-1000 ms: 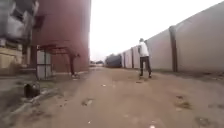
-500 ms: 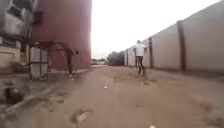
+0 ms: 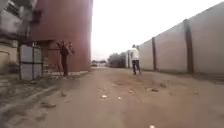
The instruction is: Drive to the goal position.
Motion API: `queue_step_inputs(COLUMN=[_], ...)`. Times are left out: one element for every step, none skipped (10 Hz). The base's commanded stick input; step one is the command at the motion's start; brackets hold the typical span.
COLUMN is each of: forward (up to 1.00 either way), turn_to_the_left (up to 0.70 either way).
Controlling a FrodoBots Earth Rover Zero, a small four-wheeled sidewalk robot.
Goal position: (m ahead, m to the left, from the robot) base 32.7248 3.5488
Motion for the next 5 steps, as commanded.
queue_step_inputs(forward=[1.0,1.0,1.0,1.0,1.0], turn_to_the_left=[0.05,0.23,0.1,0.0,0.0])
